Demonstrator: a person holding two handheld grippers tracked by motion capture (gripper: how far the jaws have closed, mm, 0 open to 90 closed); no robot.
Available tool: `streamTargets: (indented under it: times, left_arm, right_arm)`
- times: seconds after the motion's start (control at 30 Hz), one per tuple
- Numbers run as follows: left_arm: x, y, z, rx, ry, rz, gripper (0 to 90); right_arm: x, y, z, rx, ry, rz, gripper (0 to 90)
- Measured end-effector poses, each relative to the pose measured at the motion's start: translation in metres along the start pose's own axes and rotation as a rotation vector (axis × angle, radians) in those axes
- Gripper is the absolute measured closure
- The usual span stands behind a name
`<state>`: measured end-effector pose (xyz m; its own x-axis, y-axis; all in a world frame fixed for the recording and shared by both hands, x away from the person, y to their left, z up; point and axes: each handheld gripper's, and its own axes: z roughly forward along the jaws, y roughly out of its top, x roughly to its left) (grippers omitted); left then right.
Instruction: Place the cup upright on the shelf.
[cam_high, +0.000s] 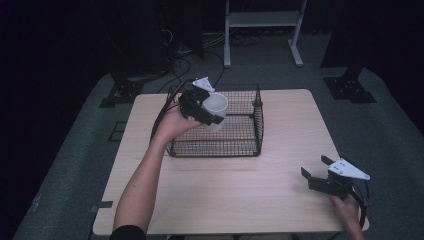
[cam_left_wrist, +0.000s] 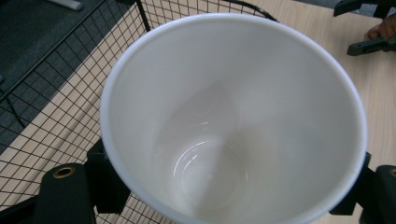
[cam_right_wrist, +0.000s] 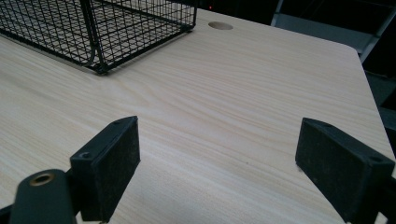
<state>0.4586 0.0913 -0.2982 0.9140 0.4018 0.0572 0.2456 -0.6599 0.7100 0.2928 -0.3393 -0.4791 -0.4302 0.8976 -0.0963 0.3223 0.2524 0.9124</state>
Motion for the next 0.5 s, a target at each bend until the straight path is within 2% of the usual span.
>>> streamTargets:
  times: [0.27,0.5]
  left_arm:
    - [0.010,-0.003,0.011,0.015,-0.004,-0.021,21.1]
    - [0.018,-0.004,0.023,0.032,0.002,-0.014,21.0]
  right_arm:
    - [0.000,0.000,0.000,0.000,0.001,0.002,13.1]
    - [-0.001,0.000,0.000,-0.001,0.001,0.006,13.1]
